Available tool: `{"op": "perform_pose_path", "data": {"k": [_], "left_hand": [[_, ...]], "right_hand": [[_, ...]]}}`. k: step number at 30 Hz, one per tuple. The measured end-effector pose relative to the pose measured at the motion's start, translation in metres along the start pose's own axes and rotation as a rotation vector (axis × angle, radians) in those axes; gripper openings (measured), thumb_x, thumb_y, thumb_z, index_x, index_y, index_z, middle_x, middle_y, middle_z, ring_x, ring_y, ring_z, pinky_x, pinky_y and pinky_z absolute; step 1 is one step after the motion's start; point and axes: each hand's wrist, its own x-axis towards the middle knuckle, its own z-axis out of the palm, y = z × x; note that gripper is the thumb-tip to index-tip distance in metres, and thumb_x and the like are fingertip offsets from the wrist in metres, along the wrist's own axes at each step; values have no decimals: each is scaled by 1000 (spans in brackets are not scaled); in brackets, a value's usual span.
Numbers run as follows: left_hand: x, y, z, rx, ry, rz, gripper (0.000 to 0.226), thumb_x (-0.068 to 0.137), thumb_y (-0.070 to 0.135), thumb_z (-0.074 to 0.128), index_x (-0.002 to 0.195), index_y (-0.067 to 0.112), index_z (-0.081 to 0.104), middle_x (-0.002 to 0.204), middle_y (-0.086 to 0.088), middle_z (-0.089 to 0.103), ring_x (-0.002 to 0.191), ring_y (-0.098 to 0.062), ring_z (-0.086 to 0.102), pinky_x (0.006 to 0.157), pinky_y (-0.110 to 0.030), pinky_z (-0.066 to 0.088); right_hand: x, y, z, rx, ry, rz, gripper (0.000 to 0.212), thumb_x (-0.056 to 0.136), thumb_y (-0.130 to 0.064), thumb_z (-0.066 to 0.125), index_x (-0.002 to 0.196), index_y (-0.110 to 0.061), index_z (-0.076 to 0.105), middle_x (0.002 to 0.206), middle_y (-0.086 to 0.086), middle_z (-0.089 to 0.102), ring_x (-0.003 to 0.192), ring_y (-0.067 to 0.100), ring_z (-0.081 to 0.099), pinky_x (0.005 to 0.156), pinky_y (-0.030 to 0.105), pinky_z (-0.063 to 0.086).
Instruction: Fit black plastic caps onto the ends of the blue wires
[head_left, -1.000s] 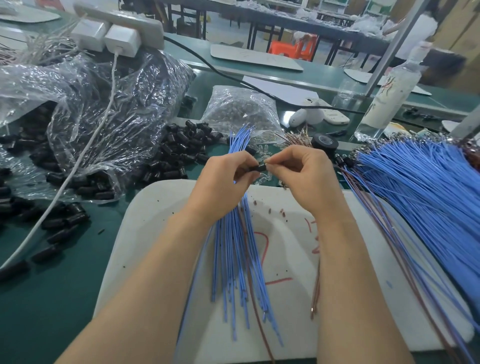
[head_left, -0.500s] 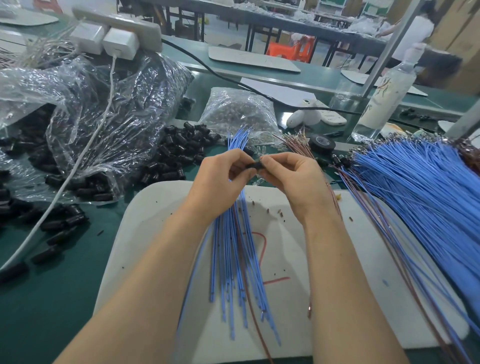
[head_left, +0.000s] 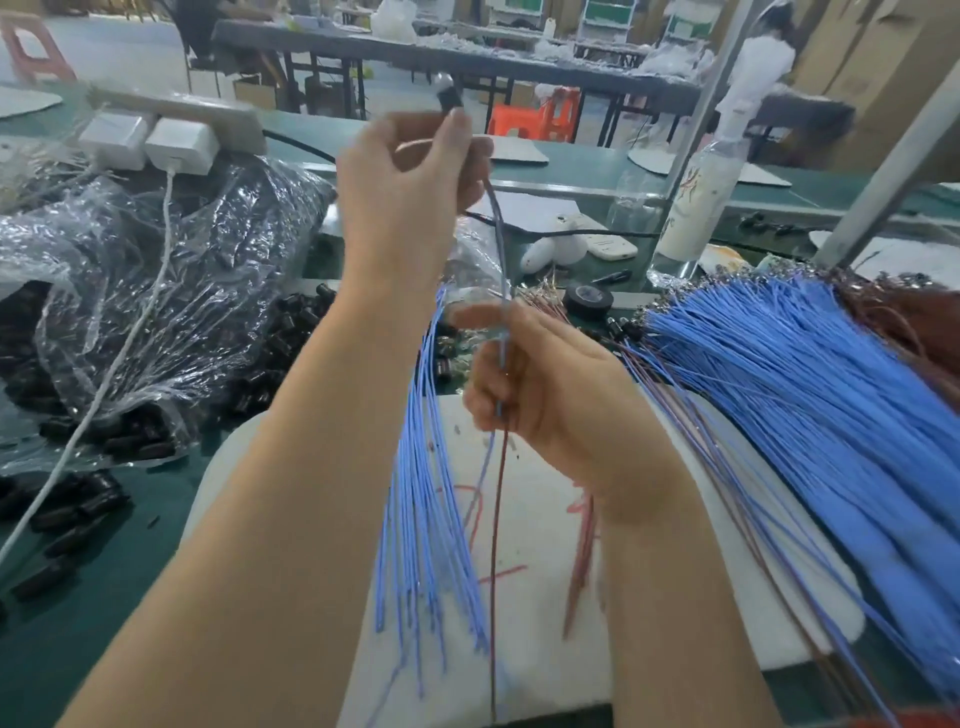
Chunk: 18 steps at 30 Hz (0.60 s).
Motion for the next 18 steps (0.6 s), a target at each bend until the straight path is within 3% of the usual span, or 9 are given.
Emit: {"op": "perform_pose_path", "data": {"k": [2,4,6,8,11,14,15,17,18], "left_hand": [[7,8,29,-145,19,-51,3,92,11,59,90,9,59,78,-4,70,69,-7,66,69,-19,54],[8,1,59,-218,4,-141,3,93,10,58,91,8,58,79,-6,68,69,-10,64,70,-21,56],[4,-19,88,-230,-26,-274,4,93,10,58,94,6,57,78,-6,67,68,-11,62,71,-23,57],[-5,-49,111,-212,-87,-421,4,94,9,56,91,6,56,79,-7,65,70,-13,60,71,-25,55],[-26,-102,133,3,-271,-604,13,95,5,51,83,1,55,80,-8,58,72,-13,57,70,-21,51],[-50,-140,137,167,-356,-687,17,90,5,52,74,7,48,66,-13,48,55,-10,54,59,-25,46],[-58,-148,137,216,-366,-677,5,89,9,53,84,6,54,73,-20,56,65,-18,62,67,-29,49],[-64,-156,135,289,-338,-665,21,89,17,54,108,10,59,106,-21,66,104,-32,63,90,-45,50],[-64,-154,133,288,-305,-636,19,89,17,54,106,12,60,109,-17,67,108,-32,62,93,-48,49]], "right_hand": [[-26,-13,-19,-65,69,-68,29,96,-25,42,106,-7,62,54,-1,43,41,11,37,39,18,29],[-50,-22,-41,-119,239,-87,25,93,-26,46,103,-11,64,53,-2,46,38,7,29,36,15,21],[-67,-28,-66,-217,478,-75,18,98,-23,46,94,-16,62,52,-2,51,34,4,31,34,14,23],[-78,-27,-94,-539,725,-46,15,99,-22,47,88,-18,56,53,-5,57,37,7,42,39,21,35],[-84,-16,-131,-1097,1003,37,10,94,-20,56,88,-15,61,82,8,70,82,28,66,76,41,50],[-80,4,-147,-1325,1074,185,18,93,-22,56,99,-11,68,101,14,69,98,33,61,81,36,45],[-79,11,-149,-1348,1068,232,20,93,-25,56,104,-13,68,106,14,68,102,32,59,83,36,44],[-76,19,-150,-1361,1074,245,25,94,-27,55,114,-16,64,114,12,63,107,32,55,86,36,44],[-76,21,-152,-1354,1090,217,27,93,-27,56,117,-17,62,117,12,60,108,31,53,87,36,43]]}}
